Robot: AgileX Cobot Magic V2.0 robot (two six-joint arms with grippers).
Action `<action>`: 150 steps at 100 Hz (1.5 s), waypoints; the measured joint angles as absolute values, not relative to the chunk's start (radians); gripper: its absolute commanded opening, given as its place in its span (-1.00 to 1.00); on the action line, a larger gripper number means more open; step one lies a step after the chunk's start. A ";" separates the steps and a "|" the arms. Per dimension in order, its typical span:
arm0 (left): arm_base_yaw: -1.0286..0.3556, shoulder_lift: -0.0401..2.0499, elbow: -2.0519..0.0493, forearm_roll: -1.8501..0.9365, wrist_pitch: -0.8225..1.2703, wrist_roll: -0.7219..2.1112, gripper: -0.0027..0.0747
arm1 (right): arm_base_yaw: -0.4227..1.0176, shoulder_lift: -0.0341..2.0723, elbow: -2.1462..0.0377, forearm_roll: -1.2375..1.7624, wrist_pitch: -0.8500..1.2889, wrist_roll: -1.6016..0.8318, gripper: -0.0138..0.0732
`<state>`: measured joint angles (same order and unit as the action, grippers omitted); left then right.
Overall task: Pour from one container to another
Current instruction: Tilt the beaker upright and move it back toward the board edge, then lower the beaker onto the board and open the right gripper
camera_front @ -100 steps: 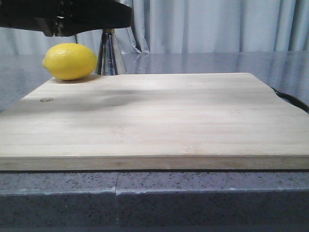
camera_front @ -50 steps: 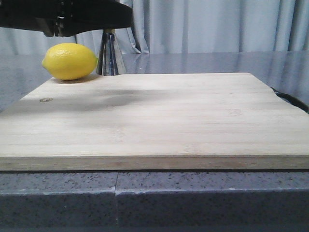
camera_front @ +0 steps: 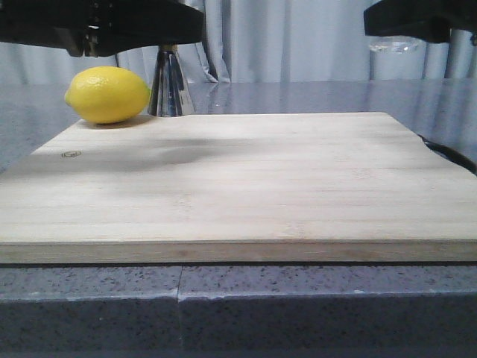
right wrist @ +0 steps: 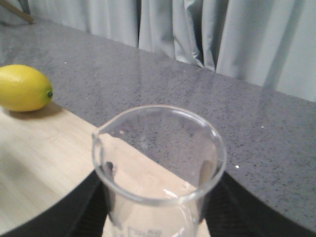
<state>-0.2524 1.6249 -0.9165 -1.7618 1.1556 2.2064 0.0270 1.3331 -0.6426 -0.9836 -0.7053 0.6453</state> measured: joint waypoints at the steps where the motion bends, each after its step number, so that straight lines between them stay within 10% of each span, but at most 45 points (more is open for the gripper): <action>1: -0.252 1.625 -0.916 -1.762 1.156 2.206 -0.34 | 0.027 1.336 -0.643 -0.983 -0.711 0.641 0.08; 95: -0.252 1.625 -0.916 -1.762 1.156 2.206 -0.34 | 0.027 1.589 -0.643 -0.958 -0.795 0.472 0.09; 122: -0.252 1.625 -0.916 -1.762 1.156 2.206 -0.34 | 0.027 1.589 -0.643 -0.956 -0.789 0.479 0.57; 150: -0.252 1.625 -0.916 -1.762 1.156 2.206 -0.34 | 0.043 1.515 -0.643 -1.043 -0.648 0.695 0.59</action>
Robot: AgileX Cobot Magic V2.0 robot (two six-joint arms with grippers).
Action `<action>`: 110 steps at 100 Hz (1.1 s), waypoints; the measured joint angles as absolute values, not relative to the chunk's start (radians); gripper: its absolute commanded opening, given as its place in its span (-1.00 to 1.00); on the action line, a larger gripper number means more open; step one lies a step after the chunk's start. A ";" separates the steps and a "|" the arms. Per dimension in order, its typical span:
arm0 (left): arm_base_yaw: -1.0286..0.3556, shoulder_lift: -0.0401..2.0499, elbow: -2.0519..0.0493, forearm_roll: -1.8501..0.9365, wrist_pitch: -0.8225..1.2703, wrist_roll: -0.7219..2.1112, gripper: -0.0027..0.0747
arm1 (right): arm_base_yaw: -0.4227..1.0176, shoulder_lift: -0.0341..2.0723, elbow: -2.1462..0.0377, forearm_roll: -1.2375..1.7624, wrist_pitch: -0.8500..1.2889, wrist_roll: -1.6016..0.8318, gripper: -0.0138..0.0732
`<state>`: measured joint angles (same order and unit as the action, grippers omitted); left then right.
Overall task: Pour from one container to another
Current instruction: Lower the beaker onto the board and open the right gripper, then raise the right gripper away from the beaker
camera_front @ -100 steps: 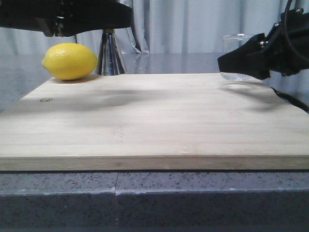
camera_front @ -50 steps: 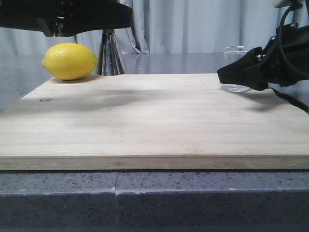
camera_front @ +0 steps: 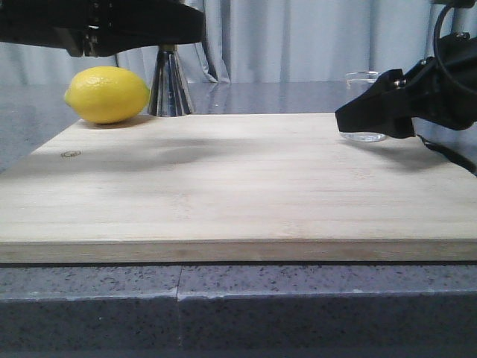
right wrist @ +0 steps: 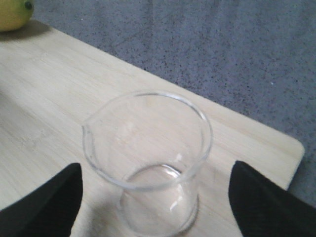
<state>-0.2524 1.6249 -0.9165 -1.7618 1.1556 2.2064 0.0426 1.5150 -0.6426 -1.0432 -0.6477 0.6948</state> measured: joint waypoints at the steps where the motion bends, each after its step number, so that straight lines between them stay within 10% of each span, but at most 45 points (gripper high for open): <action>1: -0.252 1.625 -0.916 -1.762 1.156 2.206 -0.34 | 0.045 1.507 -0.643 -1.049 -0.640 0.705 0.59; 110: -0.252 1.625 -0.916 -1.762 1.156 2.206 -0.34 | 0.334 0.876 -0.491 -1.133 -0.086 1.030 0.59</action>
